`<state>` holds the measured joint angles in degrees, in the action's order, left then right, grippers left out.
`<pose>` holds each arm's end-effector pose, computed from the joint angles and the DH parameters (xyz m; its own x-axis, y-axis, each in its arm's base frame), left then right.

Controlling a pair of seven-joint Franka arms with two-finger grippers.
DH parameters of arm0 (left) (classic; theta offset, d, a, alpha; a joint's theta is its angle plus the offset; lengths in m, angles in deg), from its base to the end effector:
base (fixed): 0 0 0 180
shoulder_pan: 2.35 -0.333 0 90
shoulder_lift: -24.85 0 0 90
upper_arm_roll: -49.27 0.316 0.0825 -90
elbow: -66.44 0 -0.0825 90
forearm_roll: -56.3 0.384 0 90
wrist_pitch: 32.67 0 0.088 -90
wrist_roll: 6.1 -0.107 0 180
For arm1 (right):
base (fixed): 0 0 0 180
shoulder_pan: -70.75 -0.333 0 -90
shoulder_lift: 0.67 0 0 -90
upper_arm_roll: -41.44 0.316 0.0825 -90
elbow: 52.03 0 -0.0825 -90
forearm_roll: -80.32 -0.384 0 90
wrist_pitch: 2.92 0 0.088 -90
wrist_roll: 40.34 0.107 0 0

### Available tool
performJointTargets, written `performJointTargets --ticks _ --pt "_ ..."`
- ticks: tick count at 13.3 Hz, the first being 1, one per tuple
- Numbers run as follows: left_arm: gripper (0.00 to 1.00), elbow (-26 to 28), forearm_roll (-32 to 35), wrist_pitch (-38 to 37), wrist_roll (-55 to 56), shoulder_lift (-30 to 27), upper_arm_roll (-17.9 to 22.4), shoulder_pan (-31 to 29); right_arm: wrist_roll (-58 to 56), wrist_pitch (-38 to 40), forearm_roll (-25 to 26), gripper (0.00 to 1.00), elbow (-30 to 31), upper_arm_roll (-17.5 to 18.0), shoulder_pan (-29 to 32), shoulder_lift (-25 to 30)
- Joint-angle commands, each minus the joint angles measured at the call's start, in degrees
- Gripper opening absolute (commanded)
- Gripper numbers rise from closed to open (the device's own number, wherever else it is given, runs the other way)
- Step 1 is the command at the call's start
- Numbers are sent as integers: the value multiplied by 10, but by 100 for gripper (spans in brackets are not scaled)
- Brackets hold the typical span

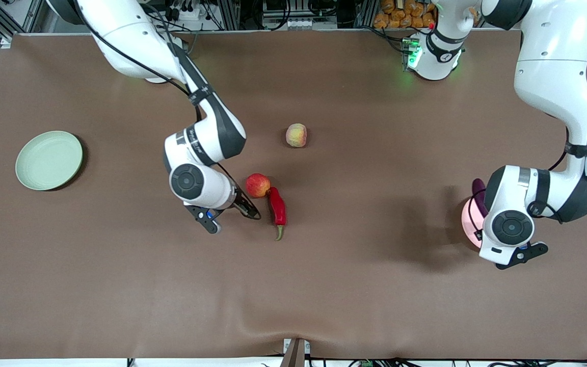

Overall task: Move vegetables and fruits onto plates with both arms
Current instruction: 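Carry the eggplant to the pink plate while the right gripper reaches the apple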

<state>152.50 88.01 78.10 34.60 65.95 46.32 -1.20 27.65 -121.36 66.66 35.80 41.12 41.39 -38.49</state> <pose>0.6870 -0.0077 0.2307 0.9329 0.3599 0.0138 0.3176 -0.8040 -0.5026 0.6003 0.3480 0.2592 0.6699 -0.7073 -0.2258 -0.7160 -0.6959 0.0555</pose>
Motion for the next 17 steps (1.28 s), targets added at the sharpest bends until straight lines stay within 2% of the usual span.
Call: performJointTargets --ticks 1,4,12,13,14,15,16,17 --pt "0 -6 54 1 -23 13 -4 -25 18 -2 -10 100 14 -3 -18 -1" --pt "0 -8 88 11 -26 35 -4 -37 30 2 -10 100 27 -3 -34 0" --pt "0 -8 90 37 -27 58 -4 -39 48 0 -8 100 45 -4 -43 0" --pt "7 -8 90 37 -27 64 -4 -39 48 0 -8 100 45 -4 -42 1" --pt "37 -8 90 37 -27 65 -4 -39 48 -2 -7 100 45 -4 -43 0" --pt "81 -8 91 37 -27 65 -4 -40 48 -4 -6 100 46 -4 -43 -1" --pt "100 -8 91 37 -27 64 -4 -39 48 -11 -5 100 51 -4 -43 -1" --pt "100 -8 90 37 -26 62 -4 -38 48 -23 -5 100 58 -4 -43 -1"
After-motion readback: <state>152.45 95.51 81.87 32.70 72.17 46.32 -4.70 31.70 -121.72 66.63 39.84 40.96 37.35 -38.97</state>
